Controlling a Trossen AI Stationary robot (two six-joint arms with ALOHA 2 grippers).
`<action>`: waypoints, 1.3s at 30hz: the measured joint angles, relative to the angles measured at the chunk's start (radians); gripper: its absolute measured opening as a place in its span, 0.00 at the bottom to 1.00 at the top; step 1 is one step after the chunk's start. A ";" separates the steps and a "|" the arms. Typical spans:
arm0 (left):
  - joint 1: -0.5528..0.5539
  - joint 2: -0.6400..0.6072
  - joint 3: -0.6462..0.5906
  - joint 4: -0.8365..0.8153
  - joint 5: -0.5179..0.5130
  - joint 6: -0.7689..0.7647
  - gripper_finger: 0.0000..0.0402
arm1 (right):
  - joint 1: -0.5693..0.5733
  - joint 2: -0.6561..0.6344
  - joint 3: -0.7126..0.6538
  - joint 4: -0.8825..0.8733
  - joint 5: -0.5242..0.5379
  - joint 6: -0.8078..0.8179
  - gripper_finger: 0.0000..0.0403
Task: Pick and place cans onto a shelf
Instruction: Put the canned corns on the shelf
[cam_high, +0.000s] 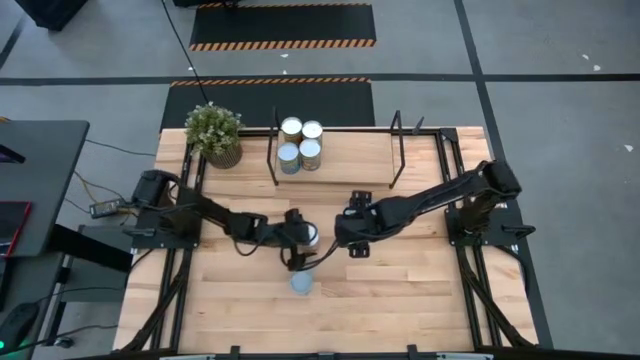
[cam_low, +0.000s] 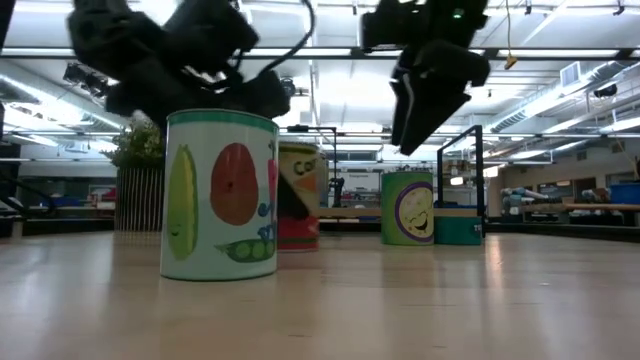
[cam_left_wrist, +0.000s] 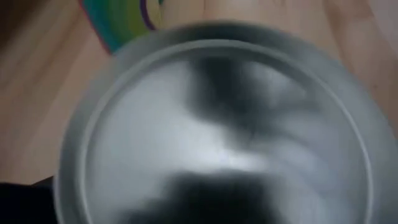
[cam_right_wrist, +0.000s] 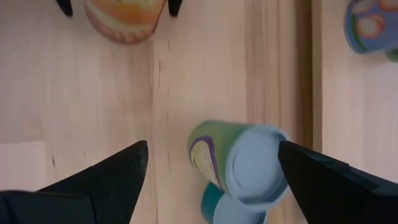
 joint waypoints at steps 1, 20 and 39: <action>0.011 0.012 0.018 0.001 0.008 0.032 0.97 | 0.003 -0.024 -0.026 0.010 0.002 0.015 0.91; 0.144 0.222 0.438 -0.216 0.126 0.280 0.97 | 0.053 -0.328 -0.343 0.177 0.041 0.124 0.91; 0.094 0.042 0.337 -0.343 -0.033 0.279 0.97 | 0.053 -0.316 -0.395 0.383 0.020 0.095 0.91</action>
